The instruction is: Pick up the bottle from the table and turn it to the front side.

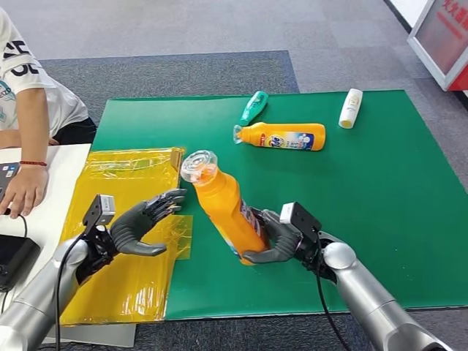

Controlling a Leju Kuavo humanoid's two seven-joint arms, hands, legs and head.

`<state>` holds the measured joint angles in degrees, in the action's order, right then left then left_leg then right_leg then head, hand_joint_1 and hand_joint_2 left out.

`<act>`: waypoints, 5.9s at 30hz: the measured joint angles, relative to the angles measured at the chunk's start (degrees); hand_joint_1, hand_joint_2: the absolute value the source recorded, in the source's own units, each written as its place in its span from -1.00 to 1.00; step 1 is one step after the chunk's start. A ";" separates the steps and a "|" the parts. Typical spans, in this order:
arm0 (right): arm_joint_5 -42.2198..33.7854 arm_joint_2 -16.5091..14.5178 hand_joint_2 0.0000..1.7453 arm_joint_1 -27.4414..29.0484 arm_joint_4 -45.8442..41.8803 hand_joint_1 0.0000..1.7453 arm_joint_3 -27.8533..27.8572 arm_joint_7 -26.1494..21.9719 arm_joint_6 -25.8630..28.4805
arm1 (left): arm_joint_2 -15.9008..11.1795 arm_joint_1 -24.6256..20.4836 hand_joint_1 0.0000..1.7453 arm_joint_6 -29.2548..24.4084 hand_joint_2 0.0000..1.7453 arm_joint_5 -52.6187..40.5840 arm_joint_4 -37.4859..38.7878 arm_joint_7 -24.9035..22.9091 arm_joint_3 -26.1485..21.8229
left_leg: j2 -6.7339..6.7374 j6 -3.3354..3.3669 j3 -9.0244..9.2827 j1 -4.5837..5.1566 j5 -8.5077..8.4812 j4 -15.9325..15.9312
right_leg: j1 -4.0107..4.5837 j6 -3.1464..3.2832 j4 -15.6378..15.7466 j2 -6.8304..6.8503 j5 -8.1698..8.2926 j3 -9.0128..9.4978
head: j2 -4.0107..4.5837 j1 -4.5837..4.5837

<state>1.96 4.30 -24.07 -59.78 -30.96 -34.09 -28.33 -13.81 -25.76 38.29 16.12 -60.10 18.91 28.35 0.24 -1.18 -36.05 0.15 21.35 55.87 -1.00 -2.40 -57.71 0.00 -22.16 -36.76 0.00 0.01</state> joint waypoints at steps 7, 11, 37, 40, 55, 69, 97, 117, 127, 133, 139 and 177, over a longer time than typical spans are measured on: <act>-0.07 0.08 1.00 0.00 0.66 1.00 -0.56 -0.07 0.64 | -0.27 -1.70 -1.00 -0.82 1.00 5.81 0.21 -2.93 2.73 | 0.00 0.01 -0.01 0.01 0.00 0.00 | -0.01 0.00 0.01 0.00 0.00 0.00 | 0.00 -0.01; 0.14 0.09 1.00 0.04 0.77 1.00 -0.56 -0.04 0.94 | 0.30 -2.48 -1.00 -1.62 1.00 8.40 -0.78 -3.96 4.45 | 0.00 0.00 -0.01 0.01 0.00 0.00 | -0.01 0.00 0.01 0.00 0.00 -0.01 | 0.00 0.00; 0.73 0.09 1.00 0.05 1.31 1.00 -0.60 0.13 1.31 | 4.13 -6.75 -1.00 -4.72 1.00 11.46 -4.43 -6.32 9.56 | 0.00 0.00 -0.03 0.00 0.00 0.00 | -0.01 0.01 0.00 0.00 0.03 -0.02 | 0.00 -0.01; 0.72 0.09 1.00 0.05 1.31 1.00 -0.60 0.13 1.33 | 4.23 -6.87 -1.00 -4.80 1.00 11.50 -4.50 -6.32 10.04 | 0.00 0.00 -0.03 0.00 0.00 0.00 | -0.01 0.01 0.00 0.00 0.03 -0.02 | 0.00 -0.01; 1.28 0.09 1.00 0.39 1.12 1.00 1.08 0.12 2.08 | 7.11 -3.70 -1.00 -7.86 1.00 12.93 -7.38 -6.35 11.04 | 0.00 0.01 -0.05 0.01 0.01 0.00 | -0.01 0.01 0.02 0.01 0.03 -0.03 | 0.00 -0.01; 1.64 0.09 1.00 0.72 0.59 1.00 2.05 -0.09 1.74 | 10.28 -3.30 -1.00 -9.63 1.00 13.34 -8.62 -7.56 10.85 | 0.00 0.01 -0.05 0.01 0.01 0.00 | -0.01 0.01 0.01 0.00 0.03 -0.03 | 0.00 -0.01; 2.17 0.09 1.00 0.75 0.66 1.00 2.46 0.04 1.31 | 11.95 -4.65 -1.00 -9.99 1.00 12.96 -7.98 -8.41 10.92 | 0.00 0.01 -0.05 0.01 0.01 0.00 | -0.01 0.00 0.01 0.00 0.04 -0.04 | 0.00 -0.01; 1.31 0.12 1.00 0.16 0.64 1.00 1.79 0.17 -2.71 | 12.95 -6.16 -1.00 -10.22 1.00 9.72 -5.01 -6.78 11.23 | 0.00 0.02 -0.06 0.01 0.01 0.00 | -0.01 0.00 0.01 0.01 0.04 -0.03 | 0.00 -0.01; -0.35 0.43 1.00 0.41 -3.87 1.00 -0.59 0.34 -4.93 | 12.99 -6.23 -1.00 -10.04 1.00 9.64 -4.49 -5.99 10.99 | 0.00 0.02 -0.07 0.01 0.01 0.00 | -0.01 -0.01 0.01 0.01 0.04 -0.05 | 0.00 -0.01; -0.50 0.68 1.00 0.27 -4.15 1.00 -2.01 0.50 -4.25 | 12.98 -6.25 -1.00 -9.96 1.00 9.56 -4.42 -5.94 10.87 | 0.00 0.02 -0.08 0.01 0.01 0.00 | -0.02 -0.03 0.01 0.01 0.06 -0.04 | 0.00 -0.01; -0.89 0.88 1.00 0.20 -4.15 1.00 -2.88 0.50 -3.58 | 12.99 -6.25 -1.00 -9.80 1.00 9.46 -4.34 -5.86 10.86 | 0.00 0.02 -0.08 0.01 0.01 0.00 | -0.02 -0.03 0.01 0.01 0.06 -0.05 | 0.00 -0.01; -0.78 1.78 1.00 -0.06 -1.77 1.00 -4.95 -0.26 -2.43 | 10.37 -5.97 1.00 -7.82 1.00 8.56 -4.46 -6.39 12.20 | 0.00 0.01 -0.09 0.01 0.00 0.00 | -0.01 -0.03 0.01 0.01 0.06 -0.05 | 0.00 -0.01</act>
<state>1.18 6.08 -24.13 -61.55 -35.91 -34.35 -30.75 -3.45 -31.73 30.47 24.68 -64.57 12.51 40.55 0.24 -1.16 -36.14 0.15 21.36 55.87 -1.01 -2.43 -57.70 0.01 -22.10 -36.81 0.00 0.00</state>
